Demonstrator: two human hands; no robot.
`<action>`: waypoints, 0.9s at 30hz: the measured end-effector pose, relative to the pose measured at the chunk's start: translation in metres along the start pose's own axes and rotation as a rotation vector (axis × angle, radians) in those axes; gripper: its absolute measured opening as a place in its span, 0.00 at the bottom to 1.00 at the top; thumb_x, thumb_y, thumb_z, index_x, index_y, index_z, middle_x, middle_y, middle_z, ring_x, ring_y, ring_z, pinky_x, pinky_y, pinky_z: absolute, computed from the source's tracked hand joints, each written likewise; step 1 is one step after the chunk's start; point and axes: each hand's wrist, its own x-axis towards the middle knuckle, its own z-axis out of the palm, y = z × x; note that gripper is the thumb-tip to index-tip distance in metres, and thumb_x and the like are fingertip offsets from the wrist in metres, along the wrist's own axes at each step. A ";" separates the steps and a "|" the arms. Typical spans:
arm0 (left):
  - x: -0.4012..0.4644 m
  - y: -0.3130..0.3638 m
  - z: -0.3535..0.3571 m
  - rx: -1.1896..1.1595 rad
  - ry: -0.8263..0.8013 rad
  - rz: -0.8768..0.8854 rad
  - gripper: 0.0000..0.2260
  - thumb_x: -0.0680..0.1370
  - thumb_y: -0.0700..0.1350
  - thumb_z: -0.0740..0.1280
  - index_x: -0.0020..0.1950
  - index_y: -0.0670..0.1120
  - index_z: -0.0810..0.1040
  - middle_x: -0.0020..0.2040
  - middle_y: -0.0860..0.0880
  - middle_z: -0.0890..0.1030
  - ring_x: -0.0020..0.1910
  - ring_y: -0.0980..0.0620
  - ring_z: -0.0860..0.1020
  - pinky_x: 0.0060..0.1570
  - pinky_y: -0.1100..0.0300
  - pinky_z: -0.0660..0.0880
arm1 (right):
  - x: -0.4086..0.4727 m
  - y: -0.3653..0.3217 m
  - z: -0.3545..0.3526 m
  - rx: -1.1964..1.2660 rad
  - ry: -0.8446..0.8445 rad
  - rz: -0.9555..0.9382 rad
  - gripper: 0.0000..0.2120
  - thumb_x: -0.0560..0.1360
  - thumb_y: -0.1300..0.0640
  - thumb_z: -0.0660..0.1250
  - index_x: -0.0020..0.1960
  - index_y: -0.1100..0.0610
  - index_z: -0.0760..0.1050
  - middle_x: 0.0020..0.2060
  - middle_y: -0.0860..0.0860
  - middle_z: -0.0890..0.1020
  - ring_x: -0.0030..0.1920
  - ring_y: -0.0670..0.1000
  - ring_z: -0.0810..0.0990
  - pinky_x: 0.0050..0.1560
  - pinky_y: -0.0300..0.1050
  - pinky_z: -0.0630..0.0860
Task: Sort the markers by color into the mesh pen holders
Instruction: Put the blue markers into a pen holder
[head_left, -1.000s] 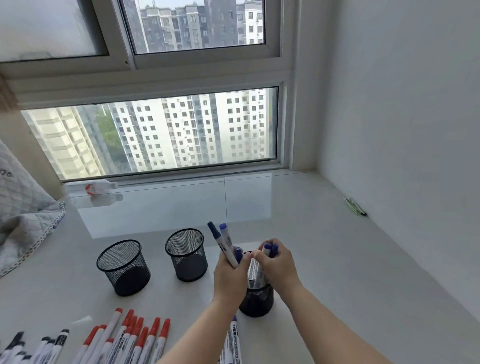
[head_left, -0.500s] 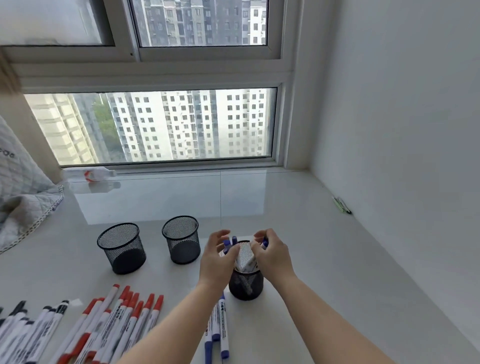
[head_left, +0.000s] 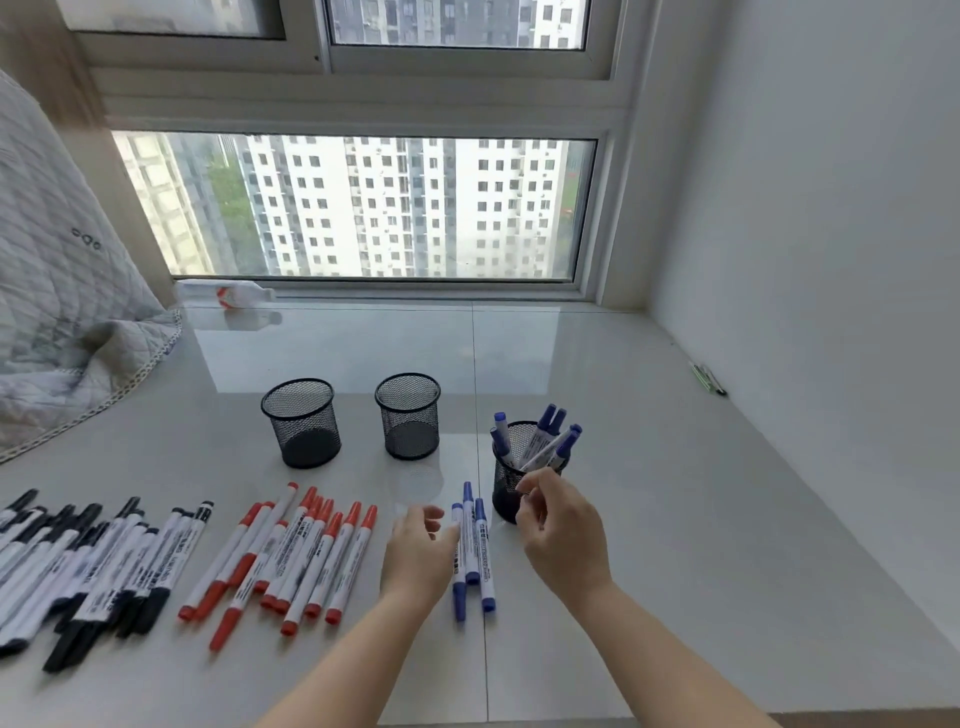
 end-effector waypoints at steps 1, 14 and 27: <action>-0.001 -0.004 0.002 0.041 -0.021 -0.007 0.10 0.76 0.50 0.64 0.55 0.49 0.71 0.53 0.49 0.75 0.49 0.53 0.73 0.48 0.59 0.70 | -0.007 0.002 0.004 -0.002 -0.061 0.021 0.04 0.71 0.64 0.65 0.43 0.57 0.76 0.31 0.43 0.72 0.30 0.46 0.69 0.32 0.38 0.66; 0.006 0.002 0.013 0.492 -0.049 -0.009 0.23 0.75 0.58 0.61 0.62 0.45 0.67 0.60 0.47 0.70 0.58 0.49 0.70 0.53 0.56 0.69 | -0.006 0.012 0.042 -0.140 -0.494 0.444 0.12 0.76 0.48 0.60 0.54 0.53 0.73 0.51 0.50 0.81 0.51 0.53 0.78 0.46 0.43 0.71; 0.010 -0.004 -0.003 0.628 -0.114 -0.022 0.15 0.73 0.48 0.61 0.57 0.42 0.71 0.55 0.44 0.76 0.53 0.45 0.75 0.46 0.57 0.69 | 0.000 0.002 0.047 -0.397 -0.666 0.393 0.15 0.76 0.52 0.58 0.58 0.60 0.71 0.55 0.57 0.79 0.55 0.57 0.77 0.47 0.45 0.71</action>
